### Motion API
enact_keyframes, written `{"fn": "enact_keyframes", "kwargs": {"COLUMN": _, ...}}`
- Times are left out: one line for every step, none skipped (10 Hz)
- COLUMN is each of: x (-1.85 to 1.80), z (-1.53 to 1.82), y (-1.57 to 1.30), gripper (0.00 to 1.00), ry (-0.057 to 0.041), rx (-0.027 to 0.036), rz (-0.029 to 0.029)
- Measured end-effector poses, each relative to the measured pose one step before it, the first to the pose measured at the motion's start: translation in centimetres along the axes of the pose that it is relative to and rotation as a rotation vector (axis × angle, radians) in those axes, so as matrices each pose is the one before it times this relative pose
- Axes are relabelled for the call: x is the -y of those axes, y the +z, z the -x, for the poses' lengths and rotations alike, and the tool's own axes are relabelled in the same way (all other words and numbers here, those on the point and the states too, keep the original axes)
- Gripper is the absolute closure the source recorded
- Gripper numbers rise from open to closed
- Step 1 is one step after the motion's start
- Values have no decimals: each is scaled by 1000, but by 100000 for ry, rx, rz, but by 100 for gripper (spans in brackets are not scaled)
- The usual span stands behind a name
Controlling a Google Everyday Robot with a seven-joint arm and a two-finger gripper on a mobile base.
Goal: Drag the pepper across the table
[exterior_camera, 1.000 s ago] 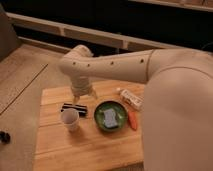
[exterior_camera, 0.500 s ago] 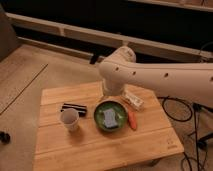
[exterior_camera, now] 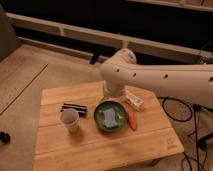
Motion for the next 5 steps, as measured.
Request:
{"fn": "enact_keyframes", "kwargs": {"x": 2159, "z": -794, "y": 1748, "gripper": 35, "ry": 3992, "rx": -2723, "rz": -703}}
{"fn": "enact_keyframes", "kwargs": {"x": 2419, "z": -589, "y": 1142, "gripper": 35, "ry": 4263, "rx": -1644, "rz": -823}}
{"fn": "enact_keyframes", "kwargs": {"x": 3135, "z": -392, "y": 1169, "gripper": 35, "ry": 4282, "rx": -722, "rz": -840}}
{"fn": "enact_keyframes", "kwargs": {"x": 2367, "z": -78, "y": 629, "gripper": 35, "ry": 3172, "rx": 163, "rz": -58}}
{"fn": "enact_keyframes", "kwargs": {"x": 1437, "z": 183, "y": 350, "gripper": 35, "ry": 1436, "rx": 613, "rz": -10}}
